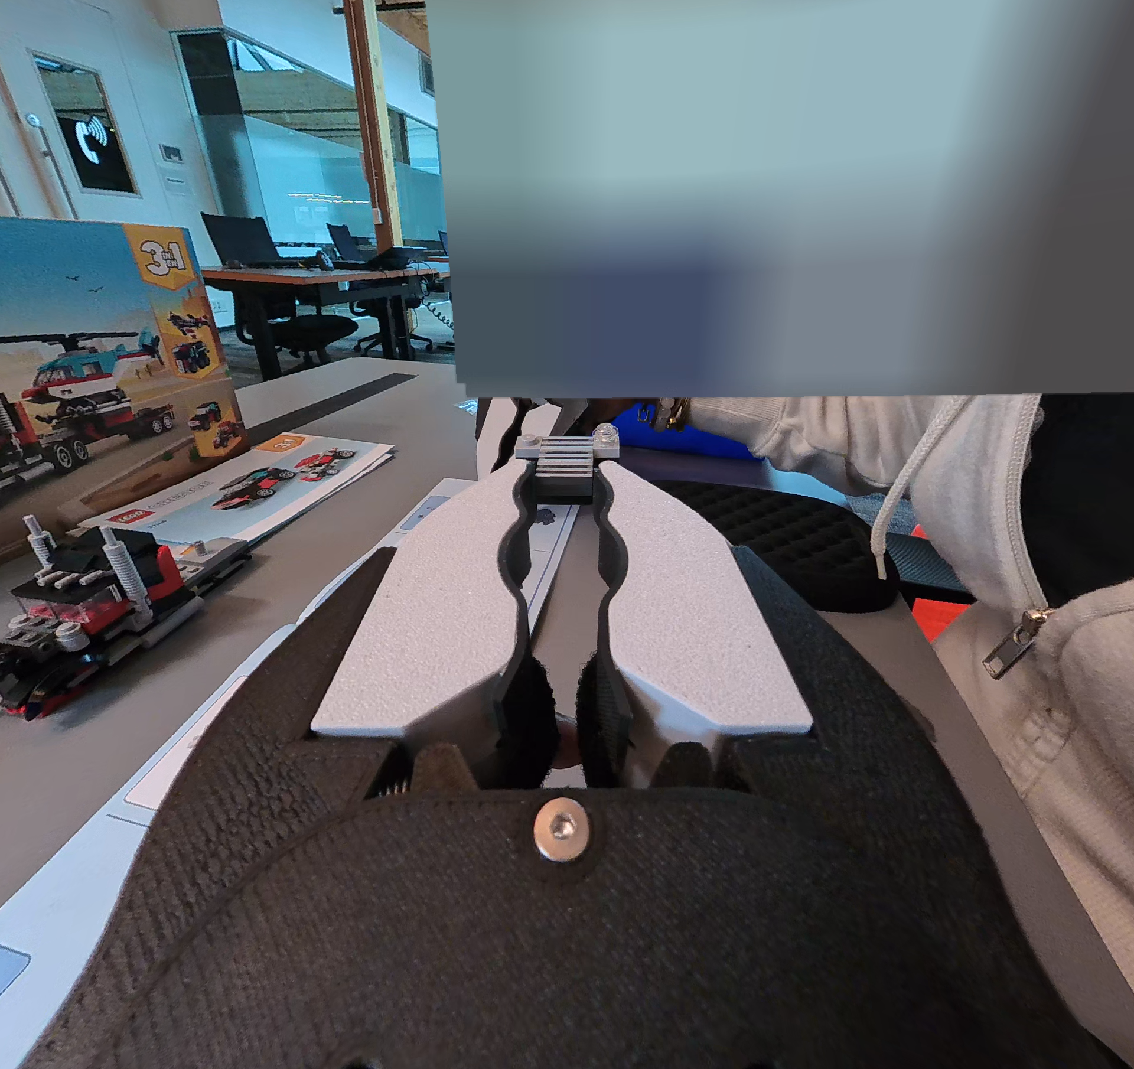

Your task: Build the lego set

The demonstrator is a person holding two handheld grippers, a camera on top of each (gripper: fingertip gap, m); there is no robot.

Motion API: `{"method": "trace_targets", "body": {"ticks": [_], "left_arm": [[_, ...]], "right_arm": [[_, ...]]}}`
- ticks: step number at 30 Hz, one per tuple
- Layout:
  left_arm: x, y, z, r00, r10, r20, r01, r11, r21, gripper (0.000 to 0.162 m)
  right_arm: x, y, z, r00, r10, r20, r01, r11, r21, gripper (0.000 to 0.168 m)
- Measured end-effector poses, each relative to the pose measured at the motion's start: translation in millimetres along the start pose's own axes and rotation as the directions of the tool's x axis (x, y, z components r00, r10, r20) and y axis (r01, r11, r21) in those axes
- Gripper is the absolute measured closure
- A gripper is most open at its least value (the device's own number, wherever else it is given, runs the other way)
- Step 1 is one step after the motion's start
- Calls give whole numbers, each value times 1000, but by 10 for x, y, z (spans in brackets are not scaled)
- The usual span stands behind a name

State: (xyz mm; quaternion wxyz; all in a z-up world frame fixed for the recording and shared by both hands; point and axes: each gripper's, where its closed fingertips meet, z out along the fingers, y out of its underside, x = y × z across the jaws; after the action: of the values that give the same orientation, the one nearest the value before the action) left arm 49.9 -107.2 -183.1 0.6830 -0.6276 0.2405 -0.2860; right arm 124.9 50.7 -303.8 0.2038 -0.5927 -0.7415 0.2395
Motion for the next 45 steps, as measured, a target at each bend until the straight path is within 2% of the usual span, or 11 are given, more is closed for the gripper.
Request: {"method": "trace_targets", "body": {"ticks": [10, 19, 31, 34, 40, 45], "left_arm": [[-3, -3, -3, 1000, -1, 2, 1, 1000, 2, 145], [1, 1, 0, 1000, 0, 1, 0, 1000, -1, 145], [-12, 2, -2, 1000, -6, 7, 6, 1000, -1, 145], [-46, 8, -1, 999, -22, 25, 22, 1000, -5, 145], [-108, 39, 21, 997, -31, 73, 34, 999, -31, 145], [-55, 92, 71, 996, 44, 79, -37, 996, -84, 145]], "right_arm": [[6, -22, -14, 1000, 11, 13, -11, 1000, 25, 168], [17, -16, 2, 1000, 8, 21, -8, 1000, 0, 159], [-7, -58, 33, 999, -13, 33, 13, 1000, 2, 160], [-111, -269, -81, 998, -17, 58, 12, 996, 86, 160], [-806, -1180, -582, 960, -168, 225, 75, 926, 371, 160], [-1195, -1561, -735, 918, -302, 259, 191, 906, 378, 161]]}}
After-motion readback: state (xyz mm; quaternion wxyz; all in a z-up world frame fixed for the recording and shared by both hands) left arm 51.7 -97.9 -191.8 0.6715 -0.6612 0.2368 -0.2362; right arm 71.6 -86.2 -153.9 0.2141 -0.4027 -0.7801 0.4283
